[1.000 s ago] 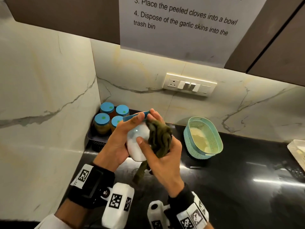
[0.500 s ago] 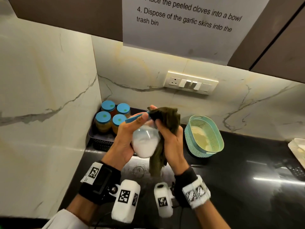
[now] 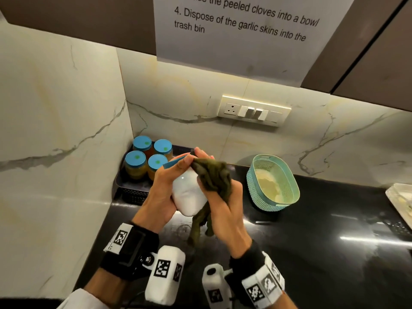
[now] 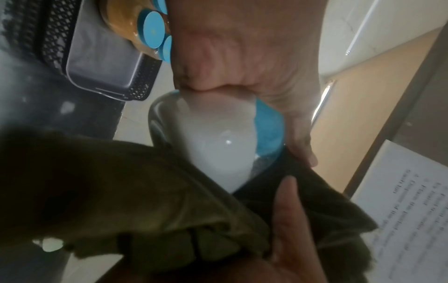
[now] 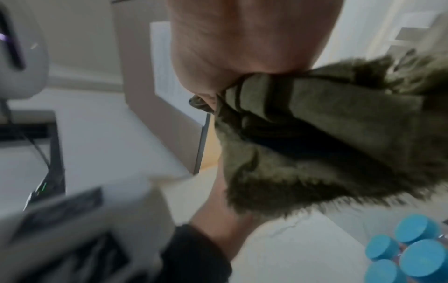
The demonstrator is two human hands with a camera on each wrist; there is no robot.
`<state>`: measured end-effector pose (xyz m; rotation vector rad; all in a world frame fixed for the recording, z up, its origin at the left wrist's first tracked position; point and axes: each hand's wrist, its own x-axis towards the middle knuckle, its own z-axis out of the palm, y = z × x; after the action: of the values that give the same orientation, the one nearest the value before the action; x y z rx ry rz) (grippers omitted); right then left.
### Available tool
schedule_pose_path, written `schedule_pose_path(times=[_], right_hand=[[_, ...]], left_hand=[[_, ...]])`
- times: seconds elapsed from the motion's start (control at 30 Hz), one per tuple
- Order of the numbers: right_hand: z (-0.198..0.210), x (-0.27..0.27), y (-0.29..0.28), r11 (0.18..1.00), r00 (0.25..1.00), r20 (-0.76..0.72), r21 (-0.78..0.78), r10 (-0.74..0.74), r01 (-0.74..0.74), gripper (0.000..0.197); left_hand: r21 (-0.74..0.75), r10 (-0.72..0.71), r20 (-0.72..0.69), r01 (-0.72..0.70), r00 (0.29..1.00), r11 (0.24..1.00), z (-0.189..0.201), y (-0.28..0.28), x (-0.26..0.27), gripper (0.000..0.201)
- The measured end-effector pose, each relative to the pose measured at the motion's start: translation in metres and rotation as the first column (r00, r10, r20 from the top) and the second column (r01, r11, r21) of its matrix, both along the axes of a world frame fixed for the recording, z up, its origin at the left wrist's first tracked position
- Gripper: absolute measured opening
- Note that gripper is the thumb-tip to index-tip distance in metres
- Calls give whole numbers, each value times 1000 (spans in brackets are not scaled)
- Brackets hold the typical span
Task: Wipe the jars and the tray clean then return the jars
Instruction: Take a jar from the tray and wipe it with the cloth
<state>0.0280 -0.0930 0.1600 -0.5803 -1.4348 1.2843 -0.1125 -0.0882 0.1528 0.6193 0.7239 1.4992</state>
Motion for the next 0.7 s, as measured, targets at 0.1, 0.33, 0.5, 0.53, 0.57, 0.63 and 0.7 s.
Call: schedule_pose_path(times=[0.1, 0.33, 0.5, 0.53, 0.57, 0.63, 0.7], right_hand=[[-6, -3, 15, 989, 999, -23, -143, -40, 37, 32], [-17, 2, -4, 992, 993, 117, 128, -30, 14, 55], [-13, 3, 8, 992, 998, 67, -129, -1, 10, 40], [-15, 5, 3, 997, 996, 87, -74, 2, 4, 47], [-15, 6, -2, 999, 990, 139, 36, -1, -4, 55], [-16, 5, -5, 987, 974, 223, 162, -42, 6, 69], [-18, 3, 1, 990, 969, 234, 127, -84, 56, 80]], left_hand=[[-33, 66, -40, -68, 997, 997, -5, -1, 5, 68], [-97, 104, -72, -111, 992, 989, 0, 3, -1, 83], [-119, 159, -103, -171, 982, 978, 4, 0, 8, 85], [-122, 167, -84, -176, 982, 977, 5, 1, 6, 84], [-127, 163, -70, -171, 984, 977, 6, 2, 5, 85], [-121, 163, -106, -176, 981, 977, 9, 0, 7, 81], [-123, 171, -178, -194, 969, 973, 8, -4, 13, 72]])
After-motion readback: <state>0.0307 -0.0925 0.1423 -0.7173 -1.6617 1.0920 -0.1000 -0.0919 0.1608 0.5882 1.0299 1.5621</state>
